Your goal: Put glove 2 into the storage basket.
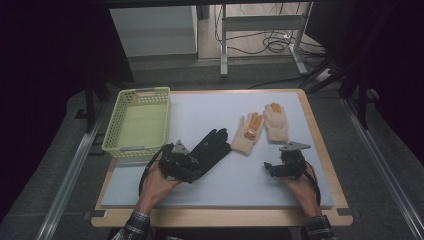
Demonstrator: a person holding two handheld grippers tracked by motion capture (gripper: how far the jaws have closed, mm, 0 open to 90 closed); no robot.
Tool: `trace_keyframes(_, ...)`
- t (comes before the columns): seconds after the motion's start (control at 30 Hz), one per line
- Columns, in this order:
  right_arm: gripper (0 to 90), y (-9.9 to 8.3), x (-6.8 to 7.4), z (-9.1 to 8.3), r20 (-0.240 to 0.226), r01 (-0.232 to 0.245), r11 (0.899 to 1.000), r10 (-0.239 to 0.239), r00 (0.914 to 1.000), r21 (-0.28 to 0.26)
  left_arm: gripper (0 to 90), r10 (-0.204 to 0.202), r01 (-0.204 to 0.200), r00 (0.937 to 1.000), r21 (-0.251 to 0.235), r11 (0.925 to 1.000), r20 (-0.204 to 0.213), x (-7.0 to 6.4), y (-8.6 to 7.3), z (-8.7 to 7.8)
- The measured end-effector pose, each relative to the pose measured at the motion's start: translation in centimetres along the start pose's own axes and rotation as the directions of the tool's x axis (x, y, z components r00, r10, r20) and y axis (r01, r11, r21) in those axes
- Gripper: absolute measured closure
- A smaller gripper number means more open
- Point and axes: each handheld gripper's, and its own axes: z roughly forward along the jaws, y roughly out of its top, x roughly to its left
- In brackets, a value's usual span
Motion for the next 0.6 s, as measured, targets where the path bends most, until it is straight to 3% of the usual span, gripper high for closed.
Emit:
trace_keyframes(0.27, 12.2, -0.1, 0.0, 0.0, 0.004, 0.004, 1.000, -0.004, 1.0000, -0.003, 0.0, -0.007, 0.005, 0.9996, 0.056, 0.9984, 0.029, 0.5, 3.4, 3.2)
trace_keyframes(0.43, 12.2, -0.1, 0.1, 0.0, 0.007, 0.007, 1.000, -0.007, 1.0000, -0.005, 0.0, -0.020, 0.018, 0.9994, 0.089, 0.9959, 0.027, 1.1, 4.0, 4.5)
trace_keyframes(0.6, 12.2, -0.1, 0.1, 0.0, 0.008, 0.007, 1.000, -0.007, 0.9999, -0.006, 0.0, 0.016, -0.015, 0.9999, 0.149, 0.9888, -0.004, 0.4, 3.9, 5.7)
